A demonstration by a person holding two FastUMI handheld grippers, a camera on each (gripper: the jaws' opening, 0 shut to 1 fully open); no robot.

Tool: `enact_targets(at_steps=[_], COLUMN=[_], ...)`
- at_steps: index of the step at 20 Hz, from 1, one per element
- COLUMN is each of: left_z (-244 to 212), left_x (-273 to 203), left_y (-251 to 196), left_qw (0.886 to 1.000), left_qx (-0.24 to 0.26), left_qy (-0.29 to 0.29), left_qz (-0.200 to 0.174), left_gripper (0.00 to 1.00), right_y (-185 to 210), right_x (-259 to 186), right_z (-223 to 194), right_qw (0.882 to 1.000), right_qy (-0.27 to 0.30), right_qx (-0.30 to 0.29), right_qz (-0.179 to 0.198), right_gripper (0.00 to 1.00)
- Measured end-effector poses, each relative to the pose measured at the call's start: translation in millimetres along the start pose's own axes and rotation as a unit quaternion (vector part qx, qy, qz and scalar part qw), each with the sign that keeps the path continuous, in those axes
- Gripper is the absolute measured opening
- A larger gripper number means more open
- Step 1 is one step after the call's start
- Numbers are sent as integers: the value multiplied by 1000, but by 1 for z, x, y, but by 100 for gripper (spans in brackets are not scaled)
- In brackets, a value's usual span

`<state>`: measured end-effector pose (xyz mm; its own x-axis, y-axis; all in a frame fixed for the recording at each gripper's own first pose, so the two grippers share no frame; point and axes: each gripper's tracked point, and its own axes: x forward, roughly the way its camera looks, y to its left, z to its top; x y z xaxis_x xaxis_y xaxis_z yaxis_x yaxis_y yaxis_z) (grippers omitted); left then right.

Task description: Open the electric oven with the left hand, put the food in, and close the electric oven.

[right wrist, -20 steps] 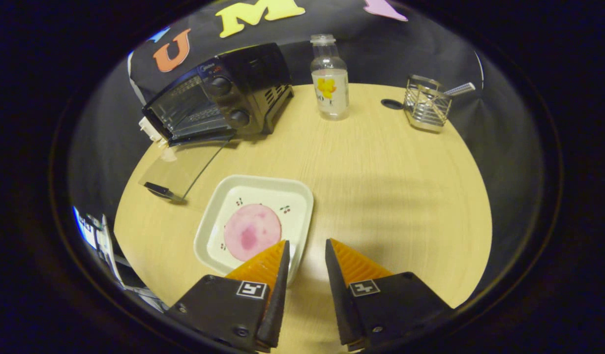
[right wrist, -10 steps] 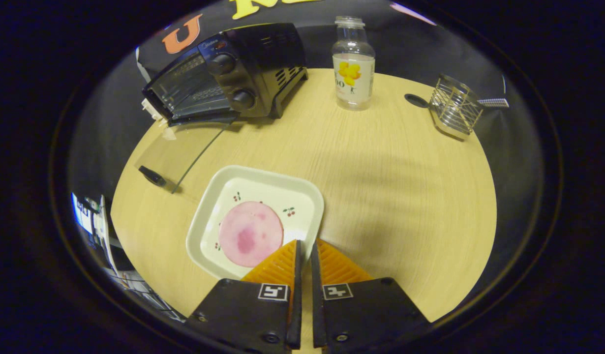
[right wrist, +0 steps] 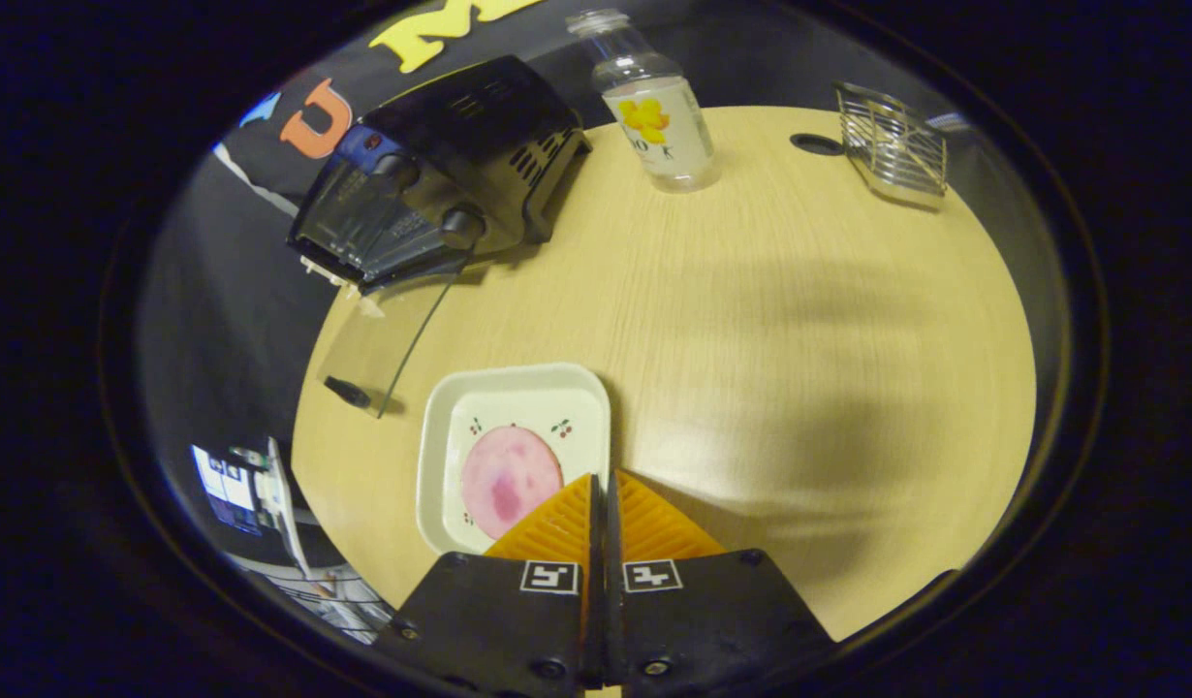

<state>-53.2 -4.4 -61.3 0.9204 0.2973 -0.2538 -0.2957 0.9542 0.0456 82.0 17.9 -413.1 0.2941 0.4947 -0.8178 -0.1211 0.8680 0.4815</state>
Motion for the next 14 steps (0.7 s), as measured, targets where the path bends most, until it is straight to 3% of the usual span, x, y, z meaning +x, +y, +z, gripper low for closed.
enact_targets(at_steps=[4, 6, 10, 12, 14], left_z=[2, 0, 0, -1, -3], left_x=[17, 26, 37, 41, 45], left_y=[-2, -4, -2, -2, 2], left_qw=[1000, 999, 998, 996, 996], left_qx=[-10, -19, -18, -17, -15], left_qy=[-8, -4, -8, -7, -5], left_qz=[-24, -38, -65, -82, -91], left_gripper=[96, 96, 97, 97, 97], right_y=[-4, 2, 9, 6, 15], right_x=[-6, -16, -35, -31, -29], right_z=[-1, 4, 13, 7, 0], right_qw=[999, 997, 993, 993, 995], right_qy=[-22, -43, -82, -73, -58], right_qx=[28, 56, 87, 88, 80], right_qz=[2, 19, 22, 8, 21], right_gripper=[0, 7, 0, 4, 0])
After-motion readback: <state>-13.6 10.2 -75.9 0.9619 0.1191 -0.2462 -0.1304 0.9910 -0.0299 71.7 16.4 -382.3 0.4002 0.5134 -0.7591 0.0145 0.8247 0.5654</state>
